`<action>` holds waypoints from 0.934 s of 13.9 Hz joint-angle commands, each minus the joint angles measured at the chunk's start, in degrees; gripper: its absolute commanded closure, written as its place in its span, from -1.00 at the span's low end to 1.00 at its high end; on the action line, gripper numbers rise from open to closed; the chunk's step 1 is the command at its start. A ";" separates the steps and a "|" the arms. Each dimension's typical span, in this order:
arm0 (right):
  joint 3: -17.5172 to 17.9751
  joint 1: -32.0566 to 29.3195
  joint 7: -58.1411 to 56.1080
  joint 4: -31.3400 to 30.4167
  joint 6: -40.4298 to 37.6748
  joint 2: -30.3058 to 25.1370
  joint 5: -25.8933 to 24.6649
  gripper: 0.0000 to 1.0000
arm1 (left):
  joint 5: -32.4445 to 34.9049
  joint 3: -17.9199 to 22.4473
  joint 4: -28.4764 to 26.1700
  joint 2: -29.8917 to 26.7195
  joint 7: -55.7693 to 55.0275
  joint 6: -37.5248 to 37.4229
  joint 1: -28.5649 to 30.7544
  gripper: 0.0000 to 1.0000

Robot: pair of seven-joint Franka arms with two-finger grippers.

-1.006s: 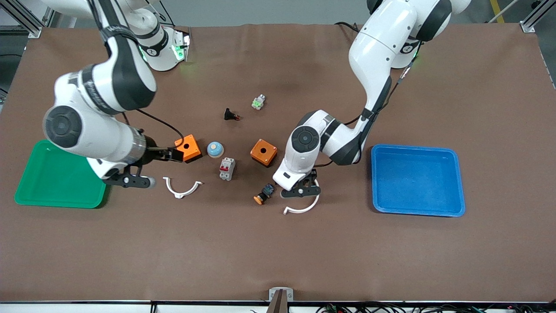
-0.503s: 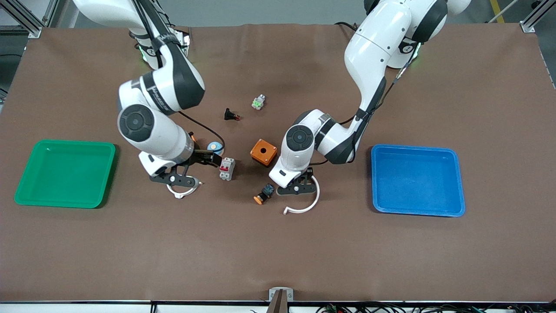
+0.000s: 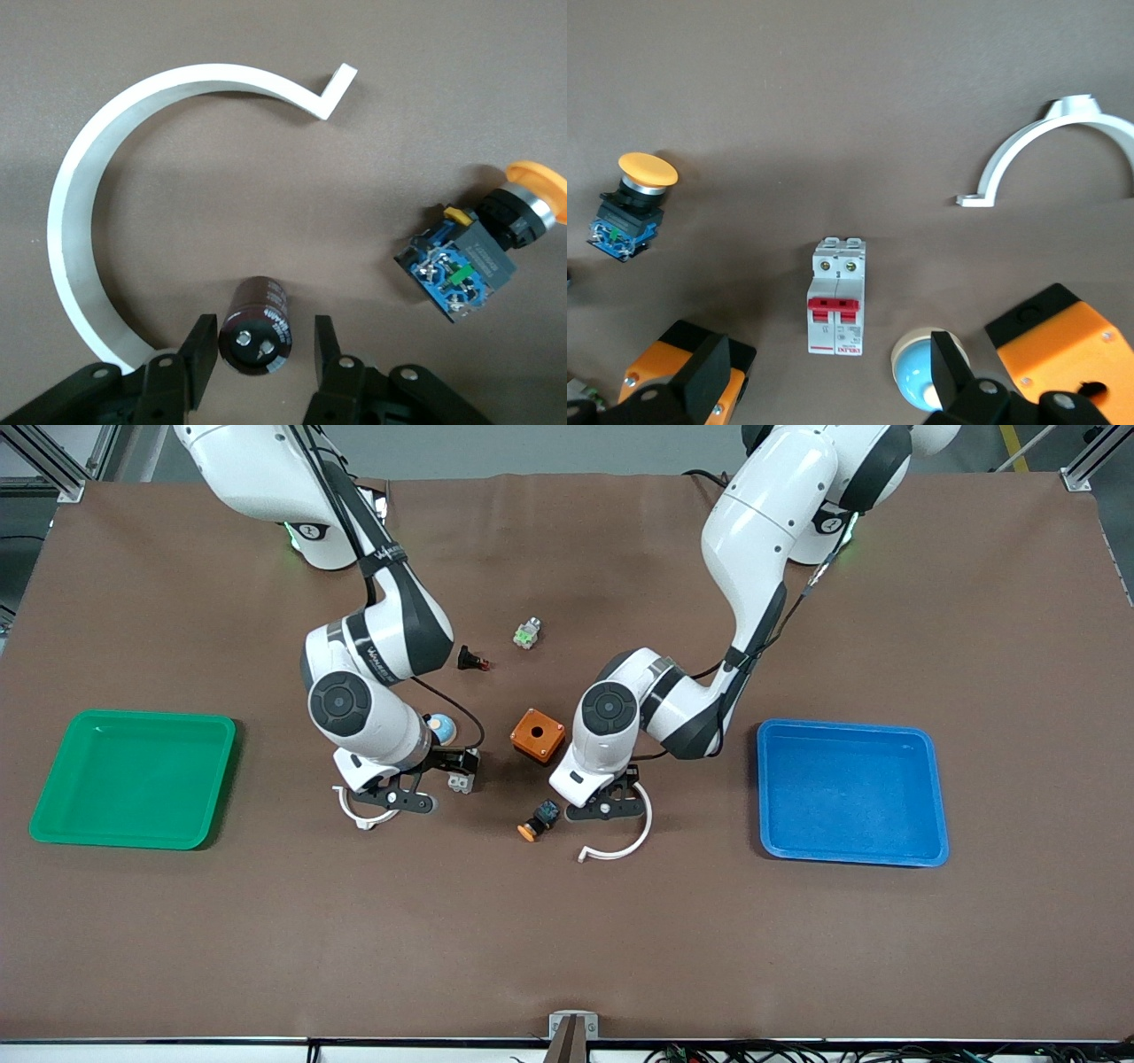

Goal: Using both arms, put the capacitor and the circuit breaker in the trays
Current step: 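Lower and close the right gripper on the breaker while the left grasps the capacitor, then carry the capacitor with the left gripper over the blue tray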

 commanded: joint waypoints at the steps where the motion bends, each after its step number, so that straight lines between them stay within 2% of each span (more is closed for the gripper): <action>1: -0.48 1.59 0.67 -2.77 2.81 -1.14 1.33 -1.00 | 0.27 0.99 0.76 0.35 -0.83 -0.87 -0.92 0.14; 2: -0.48 1.94 0.67 -2.77 2.98 -0.70 1.33 -1.00 | 0.27 0.99 0.76 0.35 -0.83 -0.87 -0.83 0.22; 6: -0.57 2.65 0.49 -2.86 4.92 1.50 0.98 -1.00 | 0.10 0.99 0.84 -0.17 -1.09 -2.61 -0.92 0.94; 13: -0.65 2.56 0.49 -3.74 6.76 3.96 0.71 -1.00 | -0.25 1.07 0.76 -7.72 -2.32 -8.77 1.62 0.99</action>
